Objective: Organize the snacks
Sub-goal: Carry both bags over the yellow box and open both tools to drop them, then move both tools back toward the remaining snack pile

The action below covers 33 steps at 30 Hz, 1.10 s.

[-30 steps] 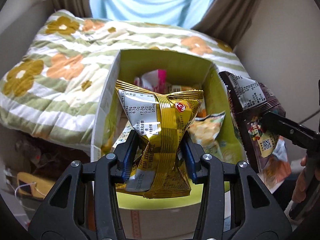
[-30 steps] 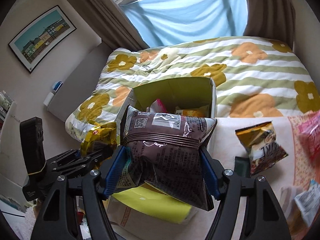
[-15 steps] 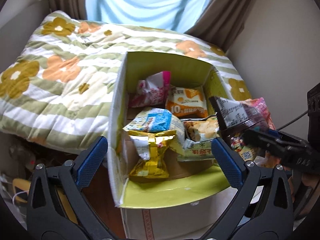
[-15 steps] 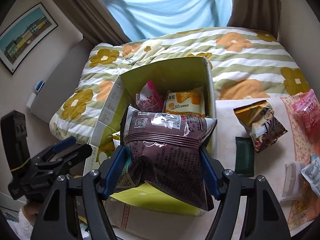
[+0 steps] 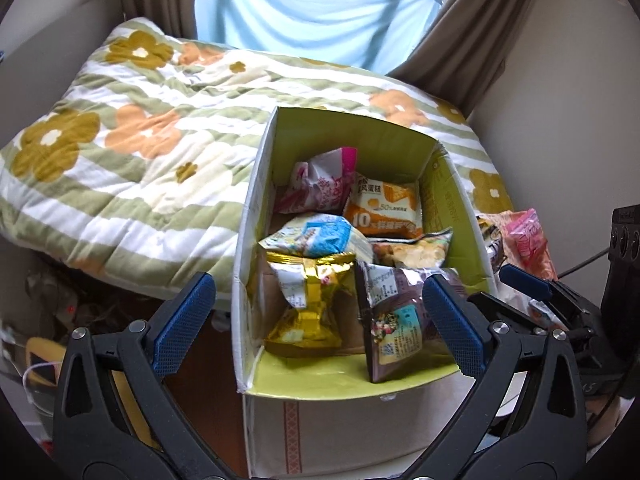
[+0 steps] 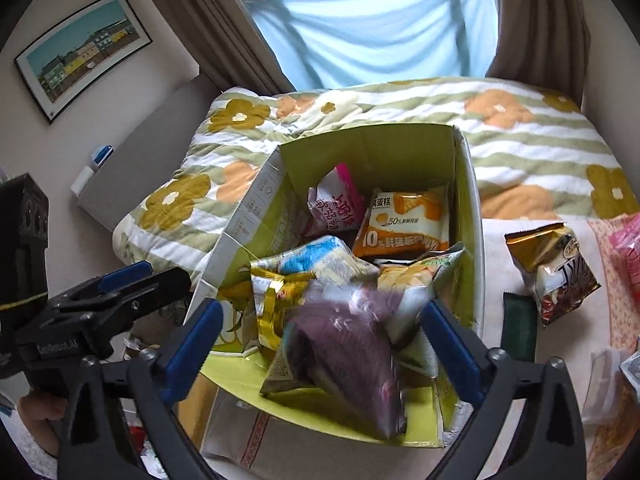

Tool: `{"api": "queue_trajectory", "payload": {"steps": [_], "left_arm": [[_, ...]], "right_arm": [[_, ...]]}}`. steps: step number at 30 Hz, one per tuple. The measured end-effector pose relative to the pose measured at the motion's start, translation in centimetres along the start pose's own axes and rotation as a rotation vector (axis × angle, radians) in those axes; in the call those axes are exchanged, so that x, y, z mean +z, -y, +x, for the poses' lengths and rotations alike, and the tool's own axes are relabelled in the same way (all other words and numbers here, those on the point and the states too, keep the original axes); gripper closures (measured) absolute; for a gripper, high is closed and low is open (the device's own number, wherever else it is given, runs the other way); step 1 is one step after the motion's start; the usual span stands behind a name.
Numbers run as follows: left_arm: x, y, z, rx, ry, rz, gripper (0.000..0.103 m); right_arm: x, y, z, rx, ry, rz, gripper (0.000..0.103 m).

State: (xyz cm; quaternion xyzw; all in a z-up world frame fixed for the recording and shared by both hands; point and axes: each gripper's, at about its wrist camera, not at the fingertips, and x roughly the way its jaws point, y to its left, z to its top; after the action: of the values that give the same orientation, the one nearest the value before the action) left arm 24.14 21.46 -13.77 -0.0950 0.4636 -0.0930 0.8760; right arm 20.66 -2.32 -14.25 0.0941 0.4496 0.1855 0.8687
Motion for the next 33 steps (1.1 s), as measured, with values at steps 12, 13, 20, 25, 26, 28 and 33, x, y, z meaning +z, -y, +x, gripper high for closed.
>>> {"api": "queue_trajectory", "payload": {"steps": [12,13,20,25,26,28,33], "left_arm": [[-0.7,0.2,-0.7,-0.003,0.011,0.009,0.0],[-0.7,0.3,-0.7,-0.005,0.012,0.011,0.0],[-0.2,1.0,-1.0,-0.046,0.015,0.051,0.0],[0.2,2.7,-0.7,-0.092,0.007,0.102,0.0],[0.1,3.0,-0.7,-0.096,0.007,0.11,0.0],[0.2,4.1,-0.7,-0.106,0.012,0.123,0.0],[0.3,7.5,-0.6,-0.125,0.019,0.145,0.0]], "right_arm": [[-0.4,0.0,-0.5,-0.033,-0.011,-0.014,0.003],[-0.4,0.0,-0.7,-0.031,-0.008,-0.012,0.003],[-0.4,-0.2,-2.6,-0.059,0.027,0.001,0.003],[-0.5,1.0,-5.0,-0.101,0.071,0.059,0.003],[-0.6,1.3,-5.5,-0.107,0.079,0.072,0.003],[-0.7,2.4,-6.7,-0.123,0.098,0.102,0.003],[-0.9,5.6,-9.4,-0.165,0.127,0.154,0.003]]}}
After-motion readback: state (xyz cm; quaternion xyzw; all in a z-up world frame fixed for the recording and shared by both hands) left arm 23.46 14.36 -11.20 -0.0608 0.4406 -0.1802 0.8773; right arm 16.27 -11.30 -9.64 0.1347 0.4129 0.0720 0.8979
